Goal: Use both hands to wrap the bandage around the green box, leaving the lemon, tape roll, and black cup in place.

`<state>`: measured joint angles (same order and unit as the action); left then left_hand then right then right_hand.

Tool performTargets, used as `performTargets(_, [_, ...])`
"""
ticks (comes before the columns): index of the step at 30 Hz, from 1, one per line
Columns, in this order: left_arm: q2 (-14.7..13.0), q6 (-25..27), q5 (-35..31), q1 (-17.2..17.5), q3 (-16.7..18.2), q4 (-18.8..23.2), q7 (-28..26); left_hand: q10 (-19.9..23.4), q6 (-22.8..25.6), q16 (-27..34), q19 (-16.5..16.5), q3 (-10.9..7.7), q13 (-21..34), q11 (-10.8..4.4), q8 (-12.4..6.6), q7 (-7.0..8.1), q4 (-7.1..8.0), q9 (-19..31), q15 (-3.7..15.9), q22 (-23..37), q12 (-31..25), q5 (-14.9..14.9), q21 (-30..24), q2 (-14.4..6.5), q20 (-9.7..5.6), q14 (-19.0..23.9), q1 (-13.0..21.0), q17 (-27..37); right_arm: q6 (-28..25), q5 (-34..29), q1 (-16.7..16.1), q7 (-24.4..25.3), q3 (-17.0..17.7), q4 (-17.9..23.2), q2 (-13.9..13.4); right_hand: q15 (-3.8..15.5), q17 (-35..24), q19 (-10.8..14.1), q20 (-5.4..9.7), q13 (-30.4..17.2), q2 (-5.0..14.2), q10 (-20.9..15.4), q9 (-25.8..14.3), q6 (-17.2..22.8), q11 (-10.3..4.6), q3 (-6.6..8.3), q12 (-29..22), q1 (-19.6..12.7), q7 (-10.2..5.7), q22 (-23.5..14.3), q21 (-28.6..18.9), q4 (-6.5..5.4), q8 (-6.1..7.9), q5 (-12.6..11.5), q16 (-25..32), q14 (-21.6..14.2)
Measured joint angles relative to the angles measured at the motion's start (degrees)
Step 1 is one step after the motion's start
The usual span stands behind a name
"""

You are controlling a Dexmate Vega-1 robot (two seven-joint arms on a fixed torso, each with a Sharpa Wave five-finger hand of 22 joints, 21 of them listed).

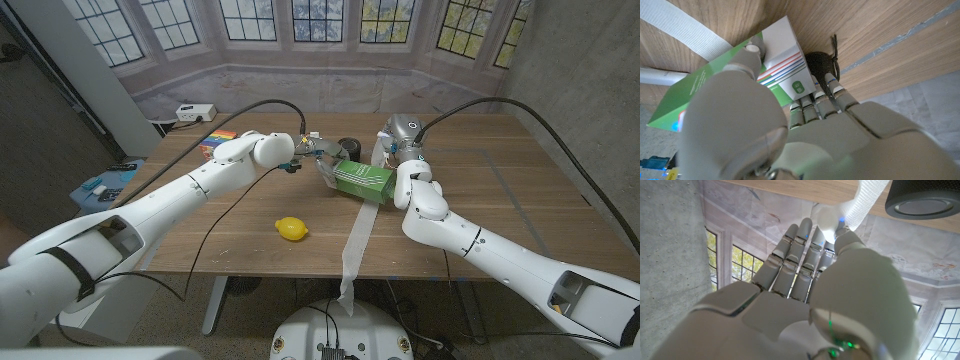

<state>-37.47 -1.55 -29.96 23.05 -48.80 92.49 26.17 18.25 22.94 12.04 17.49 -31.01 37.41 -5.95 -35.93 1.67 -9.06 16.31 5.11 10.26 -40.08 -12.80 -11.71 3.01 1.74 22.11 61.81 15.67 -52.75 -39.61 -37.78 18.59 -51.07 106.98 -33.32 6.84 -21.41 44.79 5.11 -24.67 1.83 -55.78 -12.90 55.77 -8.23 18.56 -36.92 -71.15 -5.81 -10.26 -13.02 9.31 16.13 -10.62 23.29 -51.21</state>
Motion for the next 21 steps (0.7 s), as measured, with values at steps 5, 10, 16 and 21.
performTargets(5, [0.4,0.5,0.1,-0.3,-0.4,0.0,0.0,0.0,0.0,0.0,0.0,0.15,0.1,0.00,-0.01,0.00,0.14,-0.1,0.00,0.0,0.1,0.0,0.0,0.0,0.00,0.0,0.0,0.0,0.3,-0.3,-0.1,0.0,0.2,0.2,0.1,0.00,0.0,0.0,0.00,0.0,0.16,-0.1,0.0,0.0,0.09,-0.33,0.2,-0.2,0.00,0.0,0.0,0.17,0.00,0.0,0.0,0.0])
performTargets(10, [0.4,1.1,0.2,-0.3,-0.6,0.5,0.1,0.0,0.0,0.0,0.0,0.15,0.2,-0.01,-0.02,0.00,0.13,-0.2,0.00,0.0,0.1,0.0,0.0,0.0,0.00,0.0,0.0,0.0,0.6,-0.5,-0.2,-0.1,0.4,0.3,0.1,0.00,-0.2,0.0,0.00,0.0,0.17,-0.1,0.0,0.0,0.09,-0.49,0.2,-0.2,0.00,0.0,0.0,0.01,0.00,0.0,-0.2,0.0])
performTargets(16, [0.1,2.1,0.4,0.0,-0.7,1.8,0.6,0.0,0.0,0.0,0.0,0.23,0.2,-0.01,-0.04,0.00,0.06,-0.2,0.00,0.0,0.2,0.0,0.0,0.0,0.00,0.0,0.0,0.0,0.9,-0.7,-0.4,-0.1,0.8,0.6,0.1,0.20,-0.3,0.0,0.00,0.1,0.17,-0.1,0.0,0.0,0.10,-0.49,0.1,-0.2,0.01,0.0,0.0,0.01,0.00,0.1,-0.2,-0.2])
performTargets(21, [-0.3,3.0,0.6,0.6,-0.7,3.1,0.9,0.0,0.0,0.0,0.0,0.22,0.2,-0.01,-0.13,0.00,0.06,-0.2,0.00,0.0,0.0,0.0,0.0,0.0,0.00,0.0,0.0,0.0,1.2,-0.8,-0.6,-0.1,1.1,0.9,0.1,0.19,-0.3,0.0,0.00,0.1,0.17,-0.1,0.0,0.0,0.10,-0.52,0.0,-0.2,0.01,0.0,0.0,-0.02,0.00,0.1,-0.2,-0.2])
